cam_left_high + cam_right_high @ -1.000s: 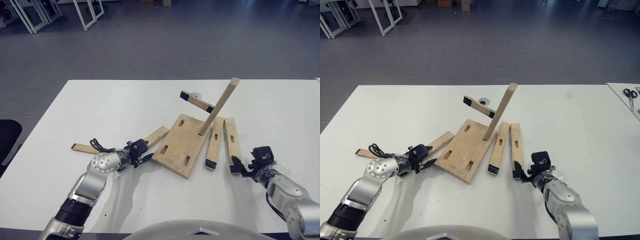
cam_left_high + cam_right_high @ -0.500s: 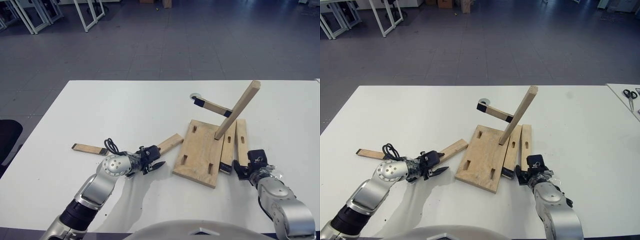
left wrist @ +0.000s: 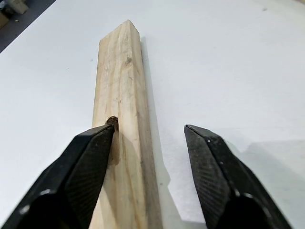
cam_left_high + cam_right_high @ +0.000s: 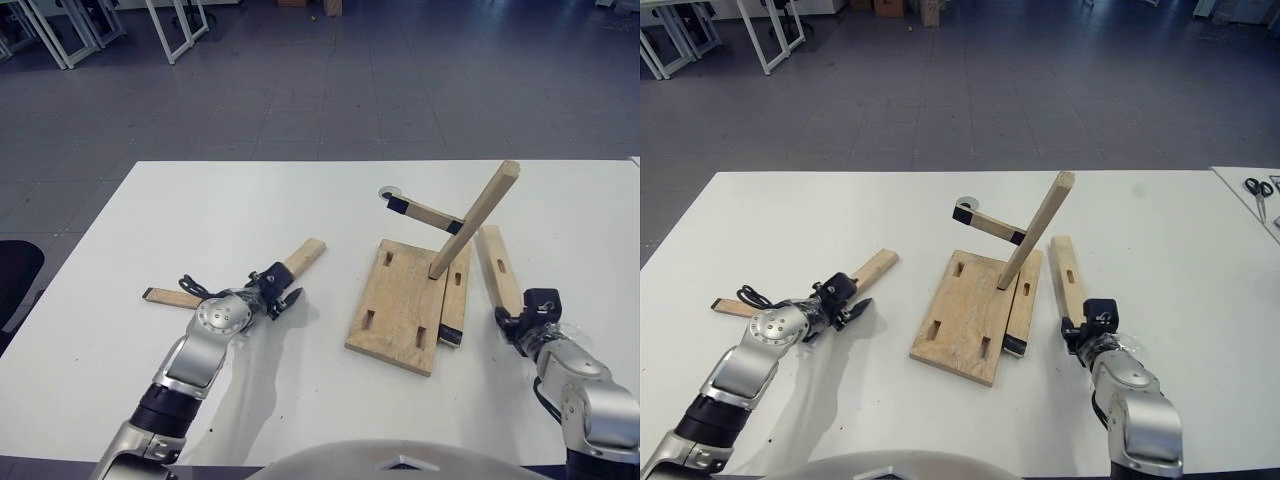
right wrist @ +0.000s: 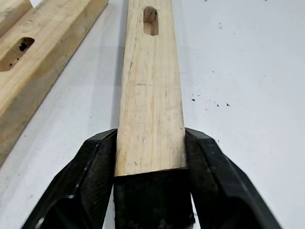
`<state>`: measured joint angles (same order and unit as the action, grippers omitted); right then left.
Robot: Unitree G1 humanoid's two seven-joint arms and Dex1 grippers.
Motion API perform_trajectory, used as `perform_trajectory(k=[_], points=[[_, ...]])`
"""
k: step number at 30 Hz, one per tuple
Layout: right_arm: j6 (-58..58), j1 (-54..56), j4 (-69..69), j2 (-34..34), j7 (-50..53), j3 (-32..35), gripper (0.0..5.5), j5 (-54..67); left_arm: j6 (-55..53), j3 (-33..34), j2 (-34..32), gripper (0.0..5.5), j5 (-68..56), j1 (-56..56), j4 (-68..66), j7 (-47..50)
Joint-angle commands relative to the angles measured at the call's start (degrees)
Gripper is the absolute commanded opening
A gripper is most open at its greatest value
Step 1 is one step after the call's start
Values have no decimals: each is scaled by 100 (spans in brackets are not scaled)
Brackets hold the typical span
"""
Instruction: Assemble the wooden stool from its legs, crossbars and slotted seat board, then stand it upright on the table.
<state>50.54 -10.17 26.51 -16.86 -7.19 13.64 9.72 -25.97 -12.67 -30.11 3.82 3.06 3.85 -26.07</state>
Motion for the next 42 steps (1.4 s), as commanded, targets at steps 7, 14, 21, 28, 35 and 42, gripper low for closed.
perform_trajectory(k=[7, 14, 21, 28, 35, 42], points=[[-761, 1674, 281, -309, 5, 699, 210, 299, 144, 97, -191, 273, -601, 76, 1462, -946], [-718, 2915, 307, -489, -243, 617, 210, 819, 2, -765, -555, 273, -425, -230, 1411, -1767], [-622, 3921, 76, -324, -546, 211, 210, 1485, 296, -1395, 143, 273, -349, -175, 880, -1659], [-841, 4223, -576, -294, -954, -294, 210, 1635, 238, -1982, 853, 273, -605, 331, 419, -2096], [-848, 3880, -646, -317, -1217, -385, 210, 1761, 487, -1859, 1583, 273, -689, 535, -46, -1690], [-883, 3246, -356, -361, -1579, -125, 210, 2255, -698, 259, 279, 273, -2366, -400, 2162, -2131]])
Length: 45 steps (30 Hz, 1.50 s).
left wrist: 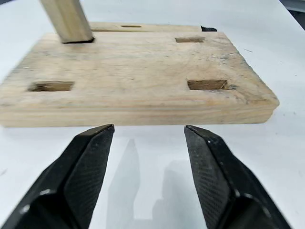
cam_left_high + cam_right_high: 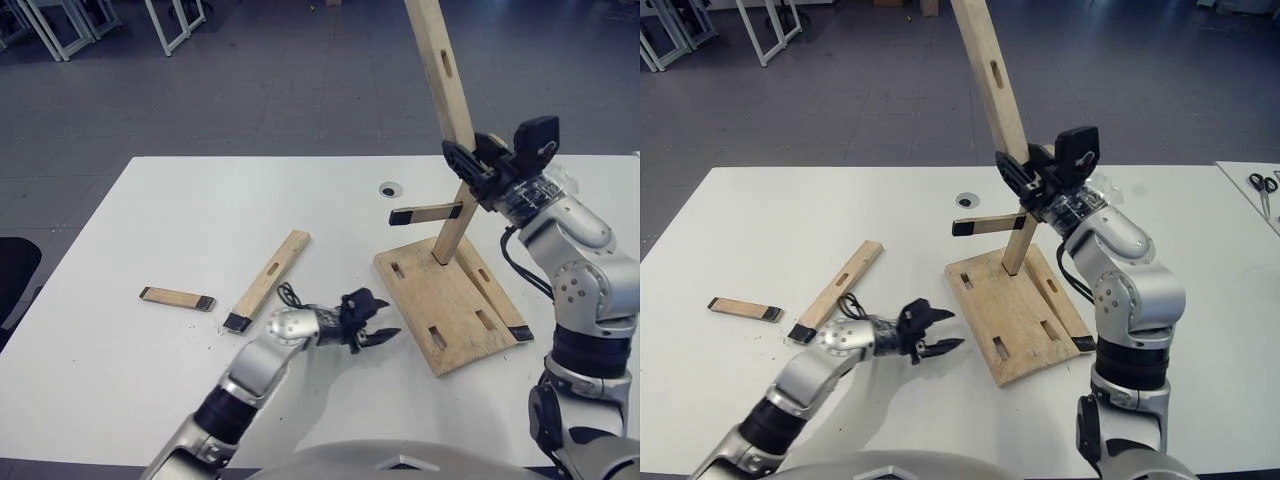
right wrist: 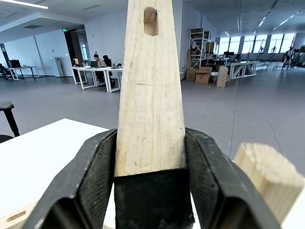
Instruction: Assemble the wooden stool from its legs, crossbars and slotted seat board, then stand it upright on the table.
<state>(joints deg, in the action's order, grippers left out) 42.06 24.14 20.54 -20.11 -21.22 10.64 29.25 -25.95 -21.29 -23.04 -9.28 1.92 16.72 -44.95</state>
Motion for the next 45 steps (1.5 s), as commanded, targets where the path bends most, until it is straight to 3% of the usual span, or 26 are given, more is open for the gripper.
perform_trajectory(k=[1, 4, 7, 12, 17, 29, 38, 44, 45], points=[[-12, -272, 318, -43, -242, 220, 210, 437, -1018, 1644, -420, 273, -1647, -214, 970, -237], [233, -453, 509, -28, -525, 338, 210, 1127, -1881, 2919, -284, 273, -3368, 266, 834, 4], [826, -637, 696, -112, -914, 477, 209, 2410, -2458, 3628, -34, 273, -5038, 664, 668, 453], [1296, -1032, 1027, -478, -1385, 247, 209, 3380, -2858, 3766, 253, 354, -6935, 975, 644, 1696], [1370, -1250, 1158, -657, -1654, -25, 209, 3771, -3007, 3489, 125, 362, -8086, 978, 688, 2352], [1281, -1558, 1172, -1157, -2262, -449, 209, 3943, -2990, 3124, -298, 362, -8918, 1351, 505, 2500], [1201, -1546, 1074, -1192, -2209, -573, 209, 3916, -2910, 3021, -642, 209, -8136, 1348, 405, 2015], [1172, -1551, 1128, -1262, -2172, -628, 209, 3837, -2893, 3007, -690, 206, -7844, 1290, 270, 1763], [1158, -1552, 1140, -1298, -2187, -635, 246, 3789, -2888, 3052, -692, 206, -7882, 1300, 203, 1762]])
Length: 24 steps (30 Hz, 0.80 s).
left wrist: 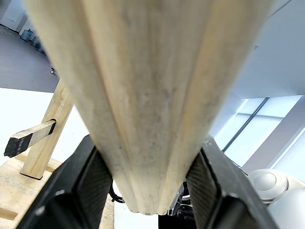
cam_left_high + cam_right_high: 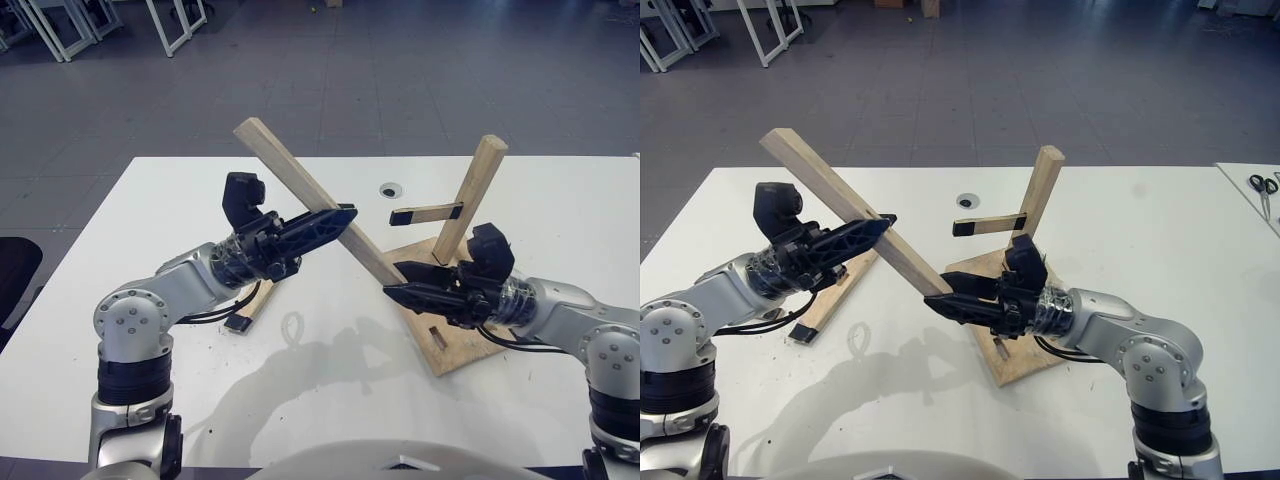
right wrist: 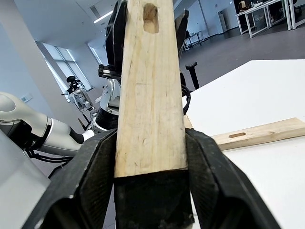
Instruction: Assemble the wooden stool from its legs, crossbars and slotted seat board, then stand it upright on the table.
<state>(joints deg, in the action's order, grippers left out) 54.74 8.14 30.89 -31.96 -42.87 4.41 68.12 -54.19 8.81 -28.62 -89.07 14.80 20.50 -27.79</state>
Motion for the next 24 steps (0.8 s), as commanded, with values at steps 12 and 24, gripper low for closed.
perform_trajectory(k=[12, 24], points=[[-1372, -561, -82, -1904, -128, -915, 338, -3673, 884, 556, -465, 206, 1812, 157, -1034, -297], [-1854, -880, -143, -2364, -5, -2080, 338, -5926, 1093, 417, -34, 206, 2787, -70, -993, -402]])
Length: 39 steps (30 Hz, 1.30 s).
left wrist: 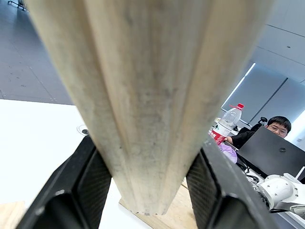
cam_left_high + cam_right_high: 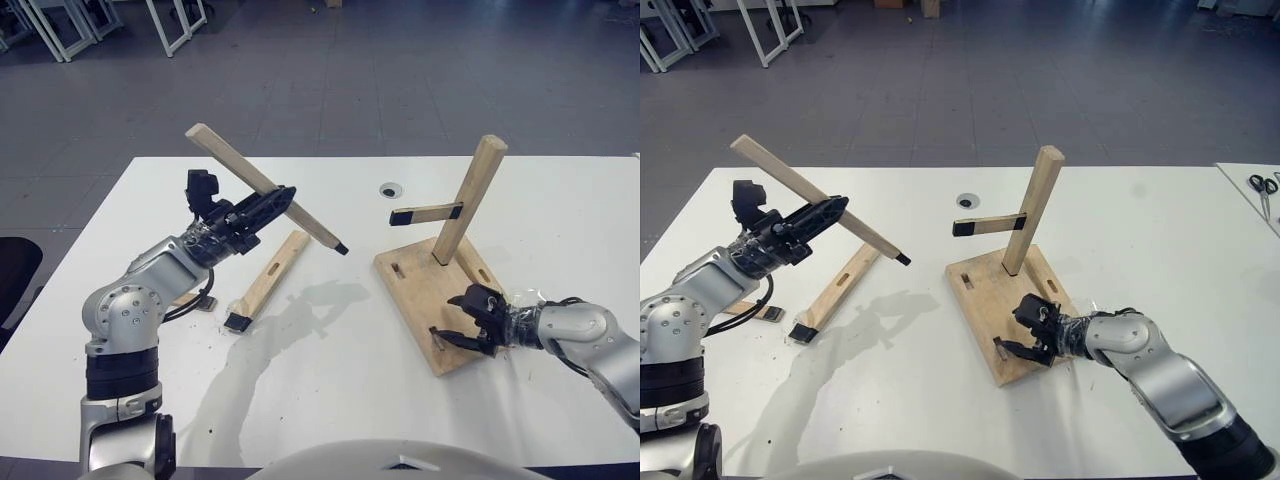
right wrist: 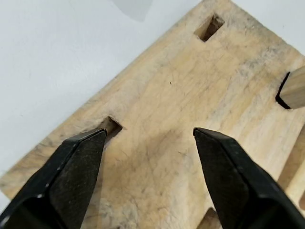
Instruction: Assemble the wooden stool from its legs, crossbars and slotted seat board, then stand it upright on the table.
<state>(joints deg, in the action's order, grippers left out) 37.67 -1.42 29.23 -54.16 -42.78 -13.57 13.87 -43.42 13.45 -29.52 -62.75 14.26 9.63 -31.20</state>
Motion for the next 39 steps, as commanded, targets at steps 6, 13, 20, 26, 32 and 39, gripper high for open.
perform_trajectory(k=[6, 13, 20, 26, 32, 39], points=[[-924, 570, 84, -319, -327, -1507, 338, -2188, 64, -330, 69, 206, 632, -143, 340, -172], [-2344, 922, -797, 12, -509, -1964, 338, -3152, 229, -634, 138, 206, 1087, -376, 770, -368], [-2943, 763, -790, 364, -606, -1916, 338, -3238, 475, -728, 325, 206, 1429, -332, 843, -311], [-3354, 768, -609, 566, -709, -1831, 338, -3151, 663, -813, 521, 206, 1688, -334, 808, -276], [-3581, 774, -534, 665, -809, -1723, 338, -3173, 845, -1075, 515, 206, 2142, -534, 722, -442], [-3650, 737, -555, 690, -843, -1646, 338, -3280, 1029, -1155, 374, 206, 2533, -711, 559, -739]])
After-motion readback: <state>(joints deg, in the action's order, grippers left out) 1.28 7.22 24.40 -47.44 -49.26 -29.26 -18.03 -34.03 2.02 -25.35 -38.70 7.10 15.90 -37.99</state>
